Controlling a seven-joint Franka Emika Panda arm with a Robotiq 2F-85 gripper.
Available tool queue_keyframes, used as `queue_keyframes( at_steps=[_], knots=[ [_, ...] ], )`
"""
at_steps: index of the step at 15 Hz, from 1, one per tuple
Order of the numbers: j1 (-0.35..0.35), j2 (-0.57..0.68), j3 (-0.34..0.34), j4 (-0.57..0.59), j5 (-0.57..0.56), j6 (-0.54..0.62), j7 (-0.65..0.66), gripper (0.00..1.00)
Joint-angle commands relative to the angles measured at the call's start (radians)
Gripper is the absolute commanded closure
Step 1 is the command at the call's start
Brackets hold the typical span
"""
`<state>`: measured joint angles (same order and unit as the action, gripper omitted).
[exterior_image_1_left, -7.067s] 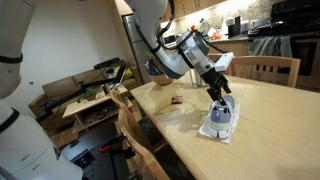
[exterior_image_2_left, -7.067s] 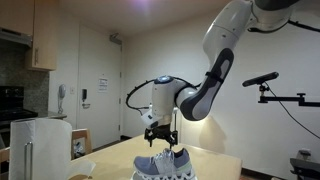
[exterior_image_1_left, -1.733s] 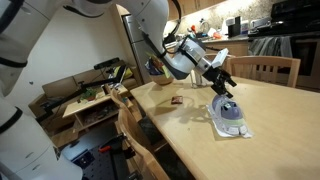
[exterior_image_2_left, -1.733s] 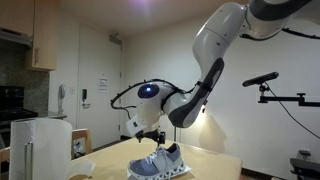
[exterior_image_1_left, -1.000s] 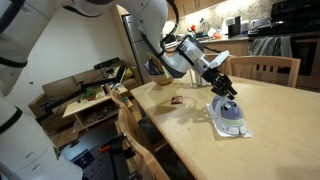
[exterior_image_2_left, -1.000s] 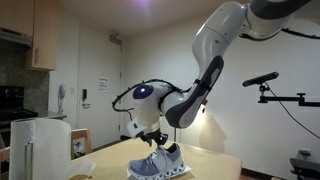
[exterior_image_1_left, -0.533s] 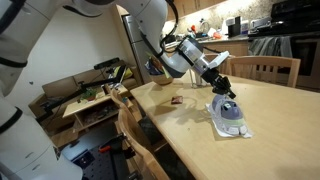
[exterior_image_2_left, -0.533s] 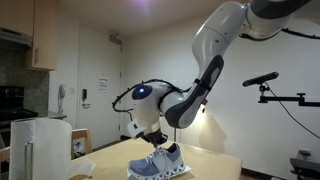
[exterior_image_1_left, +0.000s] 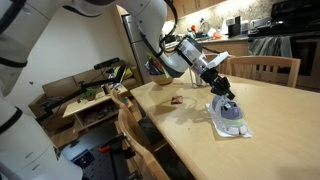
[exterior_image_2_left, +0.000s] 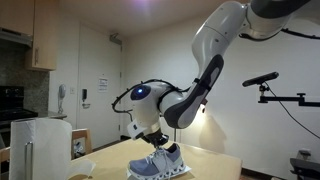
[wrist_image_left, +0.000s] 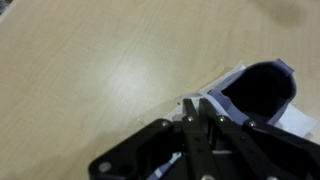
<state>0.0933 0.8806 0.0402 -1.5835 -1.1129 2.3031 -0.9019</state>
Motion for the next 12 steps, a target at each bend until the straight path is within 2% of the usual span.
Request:
queue_keyframes(
  at_steps=[1, 4, 6, 7, 8, 9, 10, 12],
  knots=[
    [0.011, -0.019, -0.008, 0.002, -0.007, -0.027, 0.026, 0.98],
    [0.017, -0.029, -0.023, 0.004, -0.025, -0.024, 0.078, 1.0],
    [0.008, -0.031, -0.016, 0.007, -0.012, -0.028, 0.064, 1.0],
    [0.007, -0.029, -0.014, 0.01, -0.008, -0.032, 0.056, 0.79],
    [0.002, -0.028, -0.009, 0.008, -0.003, -0.03, 0.04, 0.73],
    [0.004, -0.026, -0.01, 0.009, -0.004, -0.034, 0.045, 0.94],
    [0.003, -0.025, -0.008, 0.009, -0.002, -0.035, 0.039, 0.93],
    [0.002, -0.023, -0.004, 0.01, 0.005, -0.042, 0.028, 1.0]
  ],
)
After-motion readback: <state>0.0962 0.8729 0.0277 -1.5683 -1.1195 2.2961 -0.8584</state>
